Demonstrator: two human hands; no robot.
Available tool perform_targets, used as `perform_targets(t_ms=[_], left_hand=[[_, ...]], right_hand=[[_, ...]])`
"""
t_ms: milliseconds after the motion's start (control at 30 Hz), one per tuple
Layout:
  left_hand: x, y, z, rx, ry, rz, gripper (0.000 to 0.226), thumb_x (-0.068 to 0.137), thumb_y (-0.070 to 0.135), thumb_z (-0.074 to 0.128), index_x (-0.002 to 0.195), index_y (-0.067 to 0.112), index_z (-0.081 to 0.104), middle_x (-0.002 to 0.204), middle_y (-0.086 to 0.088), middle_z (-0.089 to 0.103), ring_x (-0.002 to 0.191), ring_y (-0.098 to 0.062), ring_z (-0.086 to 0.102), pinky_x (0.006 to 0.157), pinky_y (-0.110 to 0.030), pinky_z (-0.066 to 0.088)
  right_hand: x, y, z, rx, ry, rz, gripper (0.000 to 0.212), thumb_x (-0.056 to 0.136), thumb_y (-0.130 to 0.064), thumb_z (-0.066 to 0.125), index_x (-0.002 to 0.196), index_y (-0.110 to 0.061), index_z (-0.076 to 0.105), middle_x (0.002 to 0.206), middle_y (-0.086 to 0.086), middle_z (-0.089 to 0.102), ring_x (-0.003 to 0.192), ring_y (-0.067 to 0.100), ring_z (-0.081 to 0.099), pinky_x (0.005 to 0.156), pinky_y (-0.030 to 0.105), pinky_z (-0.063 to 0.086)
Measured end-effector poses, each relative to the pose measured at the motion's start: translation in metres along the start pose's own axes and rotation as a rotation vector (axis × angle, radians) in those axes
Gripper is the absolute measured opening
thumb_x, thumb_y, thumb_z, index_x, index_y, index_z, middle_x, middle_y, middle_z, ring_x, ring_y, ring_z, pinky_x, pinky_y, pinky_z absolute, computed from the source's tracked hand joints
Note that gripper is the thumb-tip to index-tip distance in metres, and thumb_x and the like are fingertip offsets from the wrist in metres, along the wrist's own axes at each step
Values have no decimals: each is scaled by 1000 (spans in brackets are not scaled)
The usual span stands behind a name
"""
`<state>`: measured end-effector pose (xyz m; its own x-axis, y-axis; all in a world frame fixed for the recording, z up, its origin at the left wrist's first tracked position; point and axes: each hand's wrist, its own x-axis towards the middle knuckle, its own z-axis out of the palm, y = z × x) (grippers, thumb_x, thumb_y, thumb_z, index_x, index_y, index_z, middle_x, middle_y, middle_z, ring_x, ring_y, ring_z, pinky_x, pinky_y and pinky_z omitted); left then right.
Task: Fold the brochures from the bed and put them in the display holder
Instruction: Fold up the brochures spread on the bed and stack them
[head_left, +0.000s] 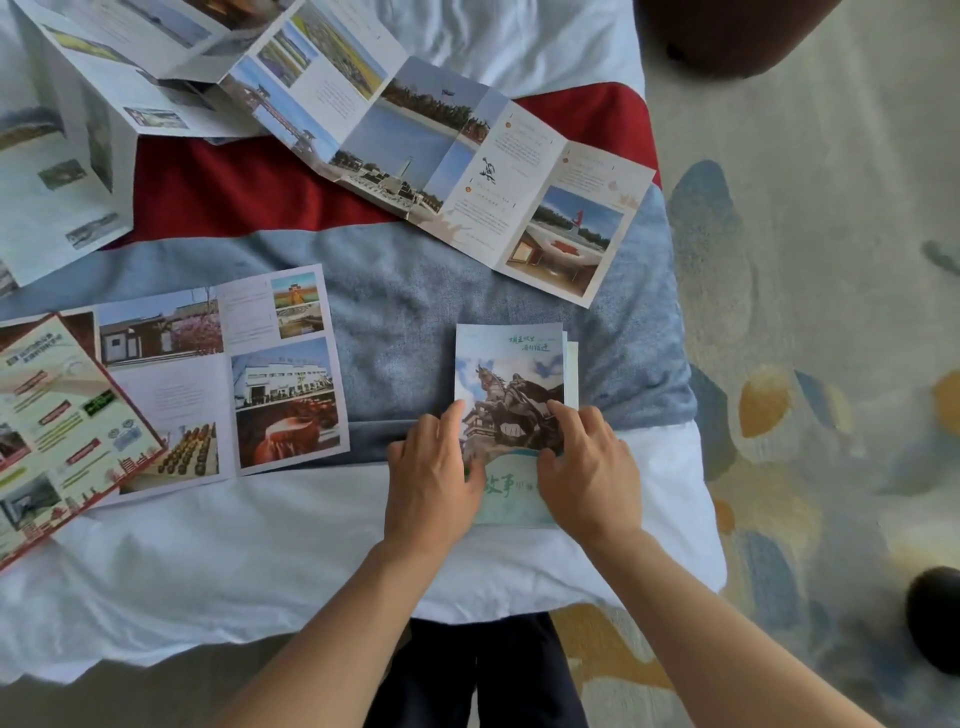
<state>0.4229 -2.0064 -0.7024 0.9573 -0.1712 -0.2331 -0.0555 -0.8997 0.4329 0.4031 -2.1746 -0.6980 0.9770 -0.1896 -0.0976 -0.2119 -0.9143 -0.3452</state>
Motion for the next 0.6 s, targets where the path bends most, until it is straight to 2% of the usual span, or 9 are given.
perform_targets(t_ms=[200,300,367,400,467,500,533,600], left_hand=[[3,-4,0,76,-32,27,60,86,34,67,140,19,45,107,-3,56,101,-26,55,84,-41,38],[13,-3,-7,108,15,83,50,82,37,70,126,20,54,104,-2,53,98,-25,53,83,-38,39],[27,3,-12,94,38,153,50,80,33,72,124,18,54,112,-3,52,105,-25,52,90,-38,40],[36,7,-14,83,28,191,55,79,31,73,128,17,53,121,-4,52,112,-25,50,95,-39,40],[51,16,-17,82,-18,262,62,78,29,74,133,15,49,134,-4,48,123,-25,45,100,-39,38],[58,19,-18,103,-49,291,63,77,30,74,132,16,48,137,-4,45,126,-24,42,101,-39,36],[62,20,-18,141,-83,313,62,76,32,73,131,17,47,138,-3,43,127,-24,41,101,-38,35],[66,18,-15,217,-141,340,65,76,40,73,130,19,44,141,-3,38,130,-24,37,102,-38,35]], right_hand=[[1,3,-4,-96,-100,6,48,79,-19,71,125,-12,59,99,10,59,89,35,60,73,42,45],[8,1,-8,-85,-63,5,46,77,-27,70,119,-12,59,100,10,54,88,34,56,75,42,45],[18,-3,-10,-79,-50,-19,56,76,-33,70,127,-15,55,115,10,53,100,34,55,81,44,46],[25,-5,-11,-76,-80,-34,64,76,-37,70,134,-17,51,129,12,51,114,35,52,89,47,45],[38,-9,-9,-86,-208,-66,81,77,-44,69,147,-21,37,157,14,29,143,35,29,108,52,34],[44,-10,-8,-111,-279,-90,88,77,-48,68,152,-24,29,163,12,15,150,33,14,115,53,26],[49,-10,-6,-140,-334,-119,94,77,-52,68,154,-25,22,166,10,5,153,31,2,119,54,19],[57,-8,-2,-179,-400,-155,100,76,-60,68,155,-27,16,167,6,-4,153,28,-7,120,58,11]])
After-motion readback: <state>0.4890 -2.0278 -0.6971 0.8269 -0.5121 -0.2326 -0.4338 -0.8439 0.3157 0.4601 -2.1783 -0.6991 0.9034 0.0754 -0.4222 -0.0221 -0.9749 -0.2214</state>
